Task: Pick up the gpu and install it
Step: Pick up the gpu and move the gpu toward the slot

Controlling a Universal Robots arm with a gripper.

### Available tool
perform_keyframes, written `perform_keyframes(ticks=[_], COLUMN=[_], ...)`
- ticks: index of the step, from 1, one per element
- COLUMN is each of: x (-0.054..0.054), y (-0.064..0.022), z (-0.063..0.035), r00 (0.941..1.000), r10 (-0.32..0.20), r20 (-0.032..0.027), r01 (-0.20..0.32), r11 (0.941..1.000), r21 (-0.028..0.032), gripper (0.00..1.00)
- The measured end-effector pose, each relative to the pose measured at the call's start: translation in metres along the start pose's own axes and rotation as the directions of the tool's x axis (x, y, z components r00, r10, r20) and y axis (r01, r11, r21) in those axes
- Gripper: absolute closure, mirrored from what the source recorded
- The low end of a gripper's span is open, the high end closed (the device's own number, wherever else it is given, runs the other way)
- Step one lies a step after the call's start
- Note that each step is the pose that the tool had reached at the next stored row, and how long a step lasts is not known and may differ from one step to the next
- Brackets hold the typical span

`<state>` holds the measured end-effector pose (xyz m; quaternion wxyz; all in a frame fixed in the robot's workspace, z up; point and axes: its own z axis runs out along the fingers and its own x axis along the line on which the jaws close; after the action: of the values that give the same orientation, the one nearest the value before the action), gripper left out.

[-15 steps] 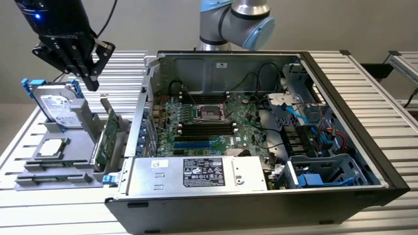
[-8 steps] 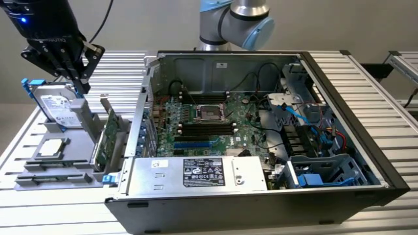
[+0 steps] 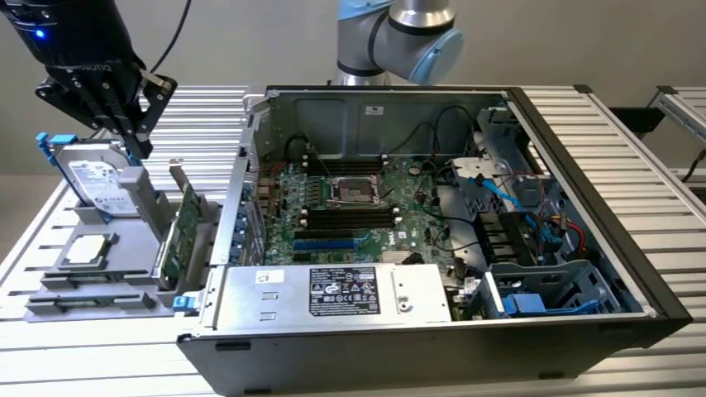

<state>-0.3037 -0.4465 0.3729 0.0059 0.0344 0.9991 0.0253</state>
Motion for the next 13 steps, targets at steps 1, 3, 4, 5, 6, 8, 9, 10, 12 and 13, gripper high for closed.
perform_keyframes(ticks=[1, 3, 4, 5, 6, 8, 9, 10, 12, 13], x=[0.0, 0.0, 0.0, 0.0, 0.0003, 0.0015, 0.002, 0.0025, 0.0037, 0.004], y=[0.0, 0.0, 0.0, 0.0, -0.0001, -0.0002, -0.0002, -0.0003, -0.0005, -0.0007], z=[0.0, 0.0, 0.0, 0.0, -0.0001, -0.0001, 0.0, 0.0004, 0.0037, 0.0055], r00=[1.0, 1.0, 1.0, 1.0, 1.0, 1.0, 1.0, 1.0, 1.0, 1.0], r10=[0.0, 0.0, 0.0, 0.0, 0.0, 0.0, 0.0, 0.0, 0.0, -0.001], r20=[0.0, 0.0, 0.0, 0.0, 0.0, 0.0004, 0.0005, 0.0006, 0.0005, 0.0005], r01=[0.0, 0.0, 0.0, 0.0, 0.0, 0.0, 0.0, 0.0, 0.0, 0.001], r11=[1.0, 1.0, 1.0, 1.0, 1.0, 1.0, 1.0, 1.0, 1.0, 1.0], r21=[0.0, 0.0, 0.0, 0.0001, 0.0001, 0.0, 0.0, -0.0001, 0.0, 0.0], gripper=[0.89, 0.89, 0.88, 0.83, 0.83, 0.7, 0.7, 0.64, 0.58, 0.58])
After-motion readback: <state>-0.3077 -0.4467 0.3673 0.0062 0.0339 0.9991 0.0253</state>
